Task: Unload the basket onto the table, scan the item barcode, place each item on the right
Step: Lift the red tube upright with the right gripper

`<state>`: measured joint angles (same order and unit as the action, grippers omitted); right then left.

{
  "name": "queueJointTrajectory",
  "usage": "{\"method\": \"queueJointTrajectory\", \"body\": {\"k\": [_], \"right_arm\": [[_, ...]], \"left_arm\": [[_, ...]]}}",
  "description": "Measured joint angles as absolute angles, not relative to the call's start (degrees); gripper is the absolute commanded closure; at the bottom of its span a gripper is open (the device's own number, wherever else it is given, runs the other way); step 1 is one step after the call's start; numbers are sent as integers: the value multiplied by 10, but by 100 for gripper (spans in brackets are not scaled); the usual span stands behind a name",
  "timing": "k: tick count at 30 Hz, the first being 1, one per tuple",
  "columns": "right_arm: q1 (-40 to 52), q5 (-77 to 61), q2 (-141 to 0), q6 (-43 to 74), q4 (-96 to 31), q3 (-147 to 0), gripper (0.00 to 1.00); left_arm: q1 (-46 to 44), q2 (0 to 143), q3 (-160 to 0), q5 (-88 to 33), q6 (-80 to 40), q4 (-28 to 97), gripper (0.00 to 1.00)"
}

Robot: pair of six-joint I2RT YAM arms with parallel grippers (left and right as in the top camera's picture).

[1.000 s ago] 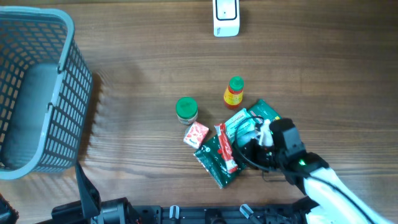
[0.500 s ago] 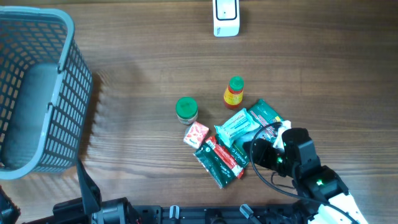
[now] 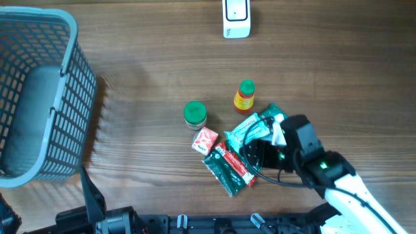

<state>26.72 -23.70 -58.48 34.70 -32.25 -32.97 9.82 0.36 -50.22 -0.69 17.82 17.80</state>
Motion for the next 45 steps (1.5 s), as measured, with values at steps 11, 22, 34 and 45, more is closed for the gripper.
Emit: {"method": "queueJointTrajectory", "body": {"k": [11, 22, 34, 45], "right_arm": [[402, -156, -769, 357, -307, -336, 30], [421, -122, -866, 400, -259, -375, 91], [420, -126, -856, 405, -267, -372, 96], [421, -70, -599, 405, -352, -357, 95]], "left_arm": [[98, 4, -501, -7, 178, 178, 0], [98, 4, -501, -7, 178, 178, 0], [98, 4, -501, -7, 178, 178, 0], [98, 4, -501, -7, 178, 178, 0]]}}
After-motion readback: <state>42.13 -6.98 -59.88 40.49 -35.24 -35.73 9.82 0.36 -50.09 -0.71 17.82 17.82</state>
